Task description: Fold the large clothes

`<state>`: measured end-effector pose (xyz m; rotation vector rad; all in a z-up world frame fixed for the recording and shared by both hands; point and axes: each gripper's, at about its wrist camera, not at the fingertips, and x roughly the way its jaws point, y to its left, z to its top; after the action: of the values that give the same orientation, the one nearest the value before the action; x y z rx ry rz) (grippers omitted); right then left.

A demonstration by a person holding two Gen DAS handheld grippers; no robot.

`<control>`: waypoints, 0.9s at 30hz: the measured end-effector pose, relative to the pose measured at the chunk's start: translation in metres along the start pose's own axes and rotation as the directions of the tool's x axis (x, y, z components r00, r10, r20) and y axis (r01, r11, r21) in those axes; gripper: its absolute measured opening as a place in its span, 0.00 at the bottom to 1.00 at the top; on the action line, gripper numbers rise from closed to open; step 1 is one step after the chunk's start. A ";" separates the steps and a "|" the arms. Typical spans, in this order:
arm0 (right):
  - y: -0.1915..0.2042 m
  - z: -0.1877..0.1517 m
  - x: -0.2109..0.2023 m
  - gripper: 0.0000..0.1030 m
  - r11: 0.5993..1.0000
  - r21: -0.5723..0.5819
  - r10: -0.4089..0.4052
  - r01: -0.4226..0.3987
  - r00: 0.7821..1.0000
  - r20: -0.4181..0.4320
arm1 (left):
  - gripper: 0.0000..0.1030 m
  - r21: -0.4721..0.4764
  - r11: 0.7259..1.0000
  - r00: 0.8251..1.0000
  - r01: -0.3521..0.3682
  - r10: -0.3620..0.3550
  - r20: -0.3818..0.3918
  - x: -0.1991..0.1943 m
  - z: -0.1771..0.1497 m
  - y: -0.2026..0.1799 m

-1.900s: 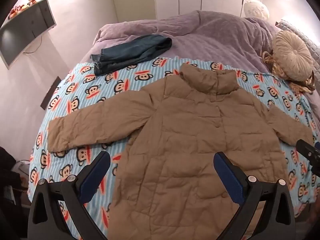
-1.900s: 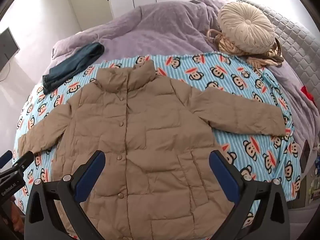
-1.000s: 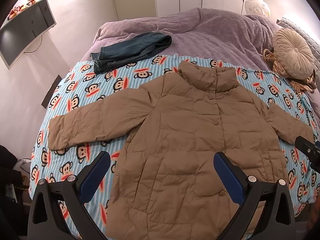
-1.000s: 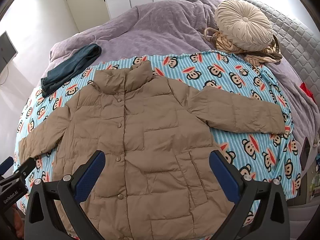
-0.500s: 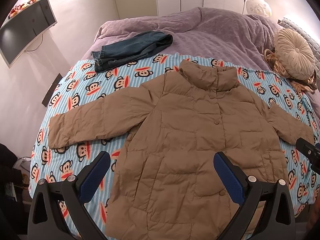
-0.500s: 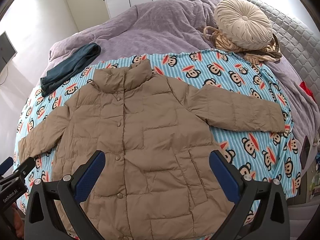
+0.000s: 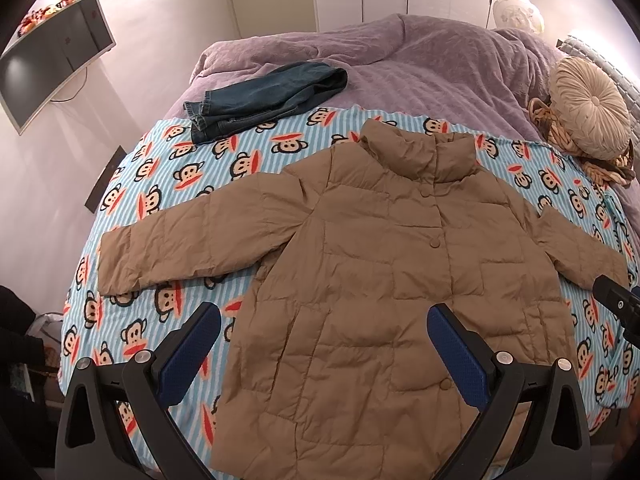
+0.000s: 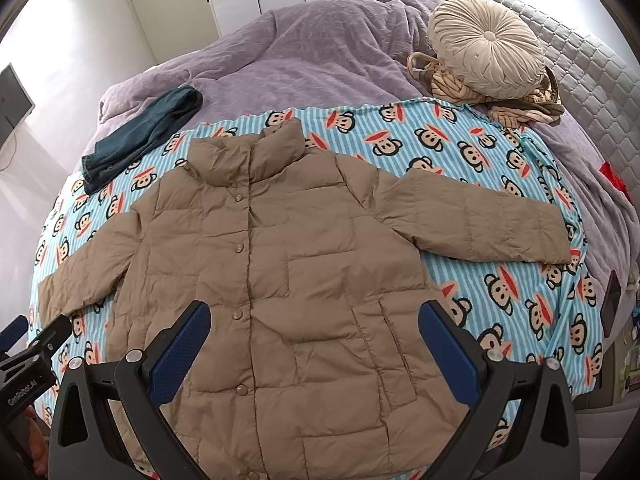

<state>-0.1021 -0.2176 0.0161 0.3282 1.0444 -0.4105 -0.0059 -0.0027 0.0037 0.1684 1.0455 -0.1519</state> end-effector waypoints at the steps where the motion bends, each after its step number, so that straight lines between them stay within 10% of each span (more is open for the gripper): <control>1: 0.000 0.001 0.000 1.00 1.000 -0.001 -0.001 0.001 1.000 -0.001 | 1.00 0.000 1.000 1.000 0.001 -0.001 -0.001 0.000 0.000 0.001; 27: 0.000 -0.001 0.002 1.00 1.000 0.000 0.002 -0.002 1.000 -0.003 | 1.00 -0.008 1.000 1.000 -0.001 0.001 -0.006 0.002 0.000 0.006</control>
<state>-0.1019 -0.2174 0.0139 0.3296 1.0472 -0.4083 -0.0036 0.0027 0.0021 0.1621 1.0520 -0.1467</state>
